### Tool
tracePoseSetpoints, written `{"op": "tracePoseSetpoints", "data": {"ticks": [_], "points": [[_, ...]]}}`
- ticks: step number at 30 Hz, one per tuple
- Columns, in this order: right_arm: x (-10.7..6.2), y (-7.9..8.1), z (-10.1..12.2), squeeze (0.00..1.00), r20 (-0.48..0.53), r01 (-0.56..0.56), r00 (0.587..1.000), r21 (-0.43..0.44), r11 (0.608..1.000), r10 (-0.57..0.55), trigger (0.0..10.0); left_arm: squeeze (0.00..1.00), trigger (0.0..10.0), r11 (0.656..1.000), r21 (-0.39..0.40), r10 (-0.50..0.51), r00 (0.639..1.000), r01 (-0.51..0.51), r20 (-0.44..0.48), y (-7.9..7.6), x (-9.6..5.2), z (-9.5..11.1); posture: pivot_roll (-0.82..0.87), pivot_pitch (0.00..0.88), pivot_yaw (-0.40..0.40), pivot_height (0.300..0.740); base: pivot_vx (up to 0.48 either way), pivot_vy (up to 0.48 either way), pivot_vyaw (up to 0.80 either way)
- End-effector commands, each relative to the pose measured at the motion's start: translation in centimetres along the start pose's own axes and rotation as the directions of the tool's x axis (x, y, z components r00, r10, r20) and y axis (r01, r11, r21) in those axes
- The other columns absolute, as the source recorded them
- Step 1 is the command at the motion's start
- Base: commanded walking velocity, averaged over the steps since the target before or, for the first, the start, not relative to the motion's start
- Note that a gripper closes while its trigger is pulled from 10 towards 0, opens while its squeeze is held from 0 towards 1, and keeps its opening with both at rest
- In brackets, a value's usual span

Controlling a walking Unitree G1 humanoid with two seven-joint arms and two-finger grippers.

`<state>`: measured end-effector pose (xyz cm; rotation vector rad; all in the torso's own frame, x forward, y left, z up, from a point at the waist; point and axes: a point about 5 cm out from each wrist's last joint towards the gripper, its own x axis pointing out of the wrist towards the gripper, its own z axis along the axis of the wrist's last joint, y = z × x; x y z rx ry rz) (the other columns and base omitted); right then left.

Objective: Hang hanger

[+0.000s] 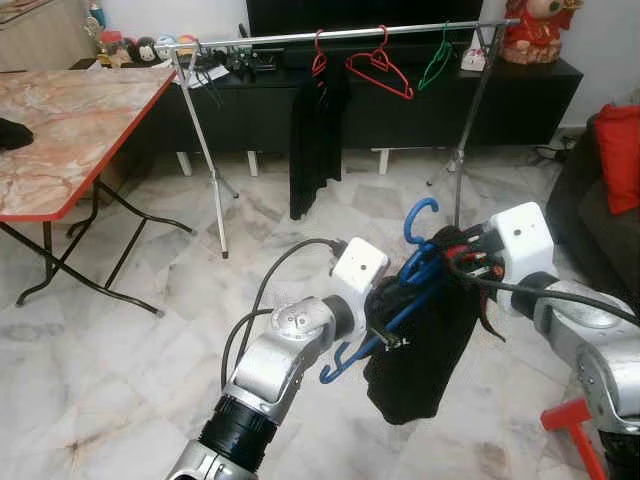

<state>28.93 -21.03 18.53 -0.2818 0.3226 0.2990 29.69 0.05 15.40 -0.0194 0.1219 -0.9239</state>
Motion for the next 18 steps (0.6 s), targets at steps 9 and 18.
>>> {"op": "tracePoseSetpoints", "data": {"ticks": [9,18], "points": [[-0.7,-0.4,0.1,1.0,-0.032,-0.026,0.999,-0.125,0.992,0.023,10.0,0.0,10.0,0.999,0.039,0.011,0.996,-0.014,0.085,0.4,0.1,1.6,-0.17,0.0,0.01,0.74,0.0,0.0,0.0],[-1.3,1.2,0.1,1.0,-0.051,-0.164,0.986,-0.199,0.966,0.157,10.0,0.0,10.0,0.999,0.043,-0.01,0.993,0.005,0.12,0.4,0.0,2.0,-0.18,0.0,0.01,0.74,0.0,0.0,0.0]]}}
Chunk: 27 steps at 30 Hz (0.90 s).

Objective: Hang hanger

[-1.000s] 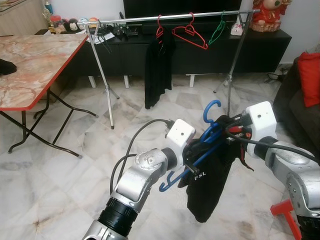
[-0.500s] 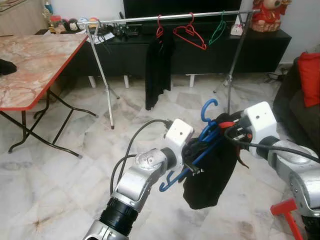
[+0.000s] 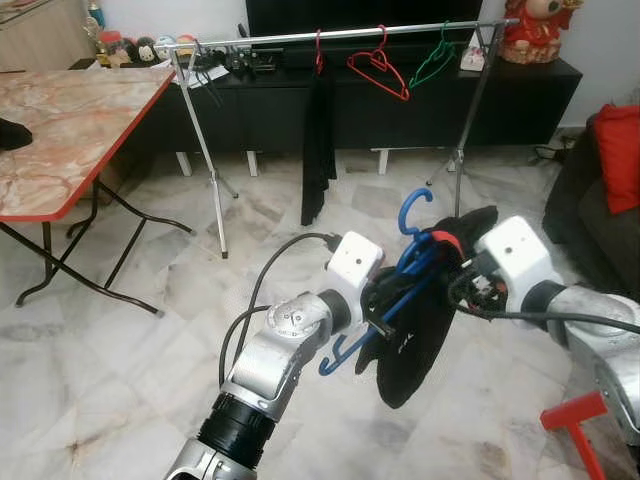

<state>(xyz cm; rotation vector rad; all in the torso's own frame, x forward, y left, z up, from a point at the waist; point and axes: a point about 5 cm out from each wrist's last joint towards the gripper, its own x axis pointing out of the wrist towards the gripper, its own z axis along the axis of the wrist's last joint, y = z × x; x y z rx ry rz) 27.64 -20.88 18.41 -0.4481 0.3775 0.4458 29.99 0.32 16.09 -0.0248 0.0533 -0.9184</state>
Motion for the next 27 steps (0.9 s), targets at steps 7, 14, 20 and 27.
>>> {"op": "tracePoseSetpoints", "data": {"ticks": [7,14,20,27], "points": [[-0.1,1.2,0.9,1.0,0.042,-0.065,0.997,-0.043,0.997,0.067,10.0,0.0,10.0,1.0,0.018,-0.025,0.997,0.024,0.072,0.0,0.2,1.4,-0.18,0.0,0.011,0.74,0.0,0.0,0.0],[-0.2,-0.9,1.6,1.0,0.085,0.068,0.994,0.01,0.998,-0.068,10.0,0.0,10.0,0.999,0.014,-0.031,0.996,0.03,0.081,0.0,0.1,1.4,-0.18,0.0,0.008,0.74,0.0,0.0,0.0],[-0.4,-2.7,2.0,1.0,0.103,0.192,0.975,0.06,0.979,-0.198,10.0,0.0,10.0,1.0,0.01,-0.029,0.996,0.028,0.08,0.0,0.2,1.4,-0.18,0.0,0.008,0.74,0.0,0.0,0.0],[-0.8,-3.7,2.6,0.58,0.148,0.237,0.956,0.117,0.965,-0.253,10.0,0.0,10.0,0.999,0.007,-0.039,0.996,0.038,0.082,0.0,0.1,1.3,-0.18,0.0,0.007,0.74,0.0,0.0,0.0]]}}
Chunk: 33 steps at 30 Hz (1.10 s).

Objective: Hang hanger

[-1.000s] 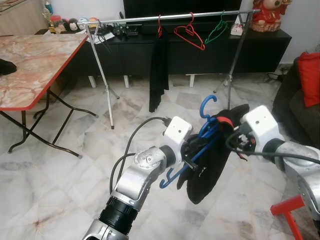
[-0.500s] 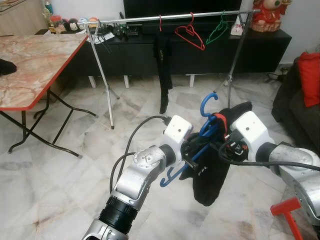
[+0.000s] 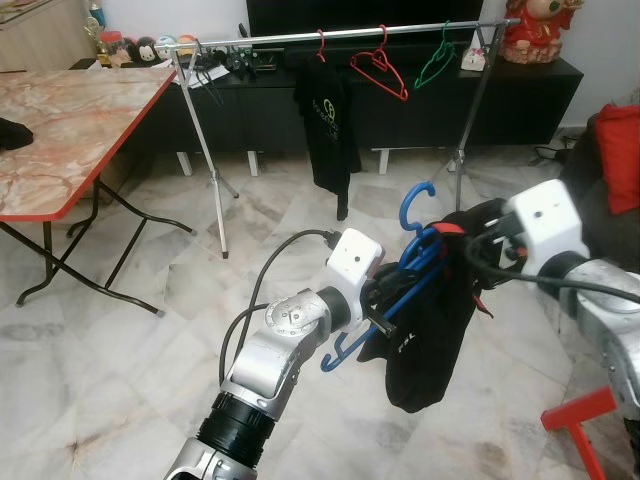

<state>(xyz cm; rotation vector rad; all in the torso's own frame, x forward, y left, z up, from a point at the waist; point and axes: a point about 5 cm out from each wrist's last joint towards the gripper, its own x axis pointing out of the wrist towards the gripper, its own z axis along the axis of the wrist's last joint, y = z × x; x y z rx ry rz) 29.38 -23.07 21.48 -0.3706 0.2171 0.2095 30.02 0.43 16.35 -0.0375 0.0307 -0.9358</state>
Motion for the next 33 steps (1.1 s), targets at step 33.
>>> {"op": "tracePoseSetpoints", "data": {"ticks": [33], "points": [[-3.8,-2.0,1.1,0.0,0.136,-0.301,0.935,-0.186,0.935,0.328,10.0,0.0,10.0,0.924,0.103,-0.354,0.926,0.368,-0.132,0.8,-4.2,-0.1,-0.2,0.0,0.004,0.74,0.0,0.0,0.0]]}}
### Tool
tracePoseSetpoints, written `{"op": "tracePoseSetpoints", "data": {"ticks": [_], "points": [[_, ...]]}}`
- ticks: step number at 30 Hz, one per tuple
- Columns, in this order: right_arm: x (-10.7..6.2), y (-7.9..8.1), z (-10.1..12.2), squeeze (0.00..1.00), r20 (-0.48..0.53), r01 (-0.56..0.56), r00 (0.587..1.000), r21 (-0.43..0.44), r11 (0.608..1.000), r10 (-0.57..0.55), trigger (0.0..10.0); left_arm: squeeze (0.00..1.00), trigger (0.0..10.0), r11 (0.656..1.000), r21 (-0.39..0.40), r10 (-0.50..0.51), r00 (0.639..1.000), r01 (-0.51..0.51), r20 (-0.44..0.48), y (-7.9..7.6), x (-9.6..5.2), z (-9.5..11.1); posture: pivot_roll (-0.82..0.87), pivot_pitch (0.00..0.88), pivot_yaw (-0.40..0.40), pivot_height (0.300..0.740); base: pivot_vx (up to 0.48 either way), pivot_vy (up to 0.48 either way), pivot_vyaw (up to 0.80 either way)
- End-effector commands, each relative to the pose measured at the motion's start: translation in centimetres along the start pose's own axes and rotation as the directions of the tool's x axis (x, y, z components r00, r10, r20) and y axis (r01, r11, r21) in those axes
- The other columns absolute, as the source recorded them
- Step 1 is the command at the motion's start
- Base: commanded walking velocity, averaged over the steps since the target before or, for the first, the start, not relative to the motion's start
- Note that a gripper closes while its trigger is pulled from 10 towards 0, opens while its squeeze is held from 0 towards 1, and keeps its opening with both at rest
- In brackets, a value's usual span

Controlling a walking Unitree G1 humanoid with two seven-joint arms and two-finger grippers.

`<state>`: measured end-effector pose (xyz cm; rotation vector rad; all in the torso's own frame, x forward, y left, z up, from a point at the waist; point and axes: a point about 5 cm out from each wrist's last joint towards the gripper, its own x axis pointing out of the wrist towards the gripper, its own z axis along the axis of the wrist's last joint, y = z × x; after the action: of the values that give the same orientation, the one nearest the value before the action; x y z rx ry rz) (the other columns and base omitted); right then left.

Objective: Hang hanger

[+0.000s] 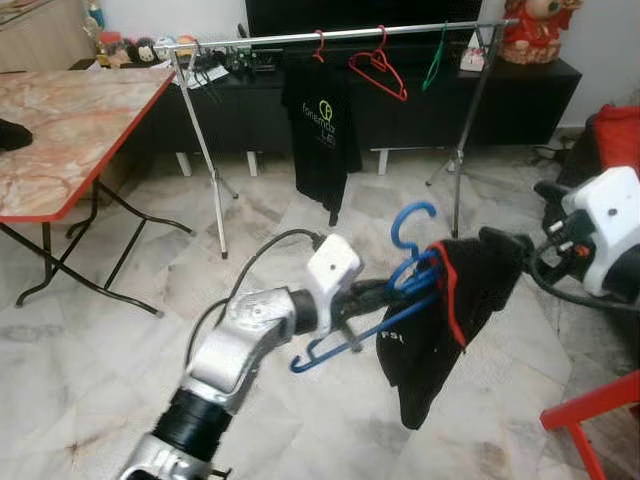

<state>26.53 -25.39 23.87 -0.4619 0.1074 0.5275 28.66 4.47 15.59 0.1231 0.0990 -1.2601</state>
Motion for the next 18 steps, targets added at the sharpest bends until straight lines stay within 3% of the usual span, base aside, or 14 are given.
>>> {"op": "tracePoseSetpoints", "data": {"ticks": [1,7,10,18], "points": [[0.0,0.3,0.3,0.0,0.015,-0.07,0.997,-0.037,0.997,0.07,10.0,0.0,10.0,0.998,0.032,-0.059,0.998,0.059,0.001,-0.4,-0.5,0.4,-0.2,0.0,0.004,0.74,0.0,0.0,0.0],[-0.3,0.9,0.1,0.0,0.021,-0.213,0.977,-0.057,0.975,0.214,10.0,0.0,10.0,0.992,0.031,-0.117,0.992,0.119,-0.055,-0.4,-2.0,-0.4,-0.2,0.0,0.002,0.74,0.0,0.0,0.0],[-0.8,1.4,-0.8,0.0,-0.004,-0.31,0.951,-0.053,0.949,0.31,10.0,0.0,10.0,0.988,0.031,-0.148,0.988,0.15,-0.046,-0.4,-2.4,-0.3,-0.2,0.0,-0.003,0.74,0.0,0.0,0.0],[-1.6,1.9,-2.6,0.0,-0.074,-0.443,0.896,-0.068,0.894,0.438,10.0,0.0,10.0,0.982,0.011,-0.189,0.982,0.19,-0.025,-0.3,-2.7,-0.3,-0.2,0.0,-0.004,0.74,0.0,0.0,0.0]]}}
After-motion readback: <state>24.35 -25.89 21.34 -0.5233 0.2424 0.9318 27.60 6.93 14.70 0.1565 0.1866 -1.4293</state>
